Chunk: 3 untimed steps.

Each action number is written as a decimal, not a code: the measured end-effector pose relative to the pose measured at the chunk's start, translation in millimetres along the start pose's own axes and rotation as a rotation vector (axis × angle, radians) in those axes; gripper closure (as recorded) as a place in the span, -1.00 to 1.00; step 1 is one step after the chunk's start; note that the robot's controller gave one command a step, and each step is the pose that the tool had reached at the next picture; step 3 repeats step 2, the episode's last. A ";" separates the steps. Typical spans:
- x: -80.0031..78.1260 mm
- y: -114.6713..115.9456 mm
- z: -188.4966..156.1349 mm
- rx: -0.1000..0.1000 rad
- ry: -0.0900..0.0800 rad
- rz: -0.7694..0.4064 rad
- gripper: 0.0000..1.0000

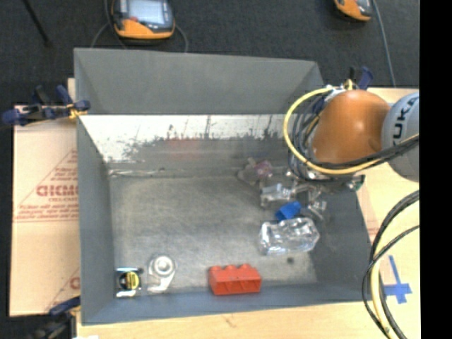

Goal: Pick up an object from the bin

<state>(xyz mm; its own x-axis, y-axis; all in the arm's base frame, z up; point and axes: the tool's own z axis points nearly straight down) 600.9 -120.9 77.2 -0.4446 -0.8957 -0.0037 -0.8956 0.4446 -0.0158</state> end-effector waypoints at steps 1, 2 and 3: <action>-0.5 1.0 0.9 -0.003 -0.003 0.005 1.00; -11.5 3.9 -124.1 -0.005 0.000 -0.015 1.00; -11.5 3.9 -124.1 -0.005 0.000 -0.015 1.00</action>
Offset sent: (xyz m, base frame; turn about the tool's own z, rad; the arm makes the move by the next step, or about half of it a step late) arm 0.0000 0.0000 0.0000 0.0000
